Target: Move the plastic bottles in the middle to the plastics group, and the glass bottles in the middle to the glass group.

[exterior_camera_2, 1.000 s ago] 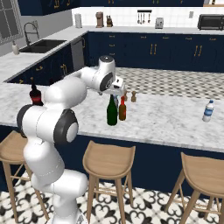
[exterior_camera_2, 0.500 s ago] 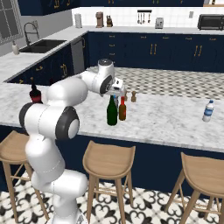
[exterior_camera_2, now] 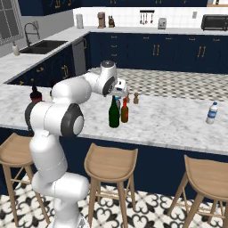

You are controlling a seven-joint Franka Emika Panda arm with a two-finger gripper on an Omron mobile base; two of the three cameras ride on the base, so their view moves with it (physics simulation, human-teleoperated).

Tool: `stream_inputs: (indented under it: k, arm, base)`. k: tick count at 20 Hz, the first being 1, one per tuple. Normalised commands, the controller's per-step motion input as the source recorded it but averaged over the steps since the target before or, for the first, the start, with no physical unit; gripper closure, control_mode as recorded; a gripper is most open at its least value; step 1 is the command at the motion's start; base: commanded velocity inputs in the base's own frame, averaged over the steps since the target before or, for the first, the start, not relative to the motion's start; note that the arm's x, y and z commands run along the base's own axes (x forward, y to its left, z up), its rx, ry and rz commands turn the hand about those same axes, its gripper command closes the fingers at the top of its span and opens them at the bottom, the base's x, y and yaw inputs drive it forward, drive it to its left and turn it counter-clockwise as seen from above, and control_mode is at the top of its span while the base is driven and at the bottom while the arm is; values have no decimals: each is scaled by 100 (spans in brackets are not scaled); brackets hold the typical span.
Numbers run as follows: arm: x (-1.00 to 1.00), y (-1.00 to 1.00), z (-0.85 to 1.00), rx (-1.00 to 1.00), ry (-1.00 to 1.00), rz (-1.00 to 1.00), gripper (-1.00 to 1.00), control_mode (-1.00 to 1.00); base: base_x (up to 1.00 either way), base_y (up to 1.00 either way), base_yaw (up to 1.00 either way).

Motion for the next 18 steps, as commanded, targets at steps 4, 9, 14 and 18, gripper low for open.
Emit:
stream_inputs:
  k: [4,9,14,18]
  arm:
    - [19,0,0,0,0,0,-100,-100]
    - [24,0,-8,0,0,0,-100,-100]
    - [7,0,-11,0,0,0,-100,-100]
    - [0,0,-14,0,0,0,-100,-100]
  base:
    - [0,0,0]
    - [0,0,0]
    - [0,0,0]
    - [0,0,0]
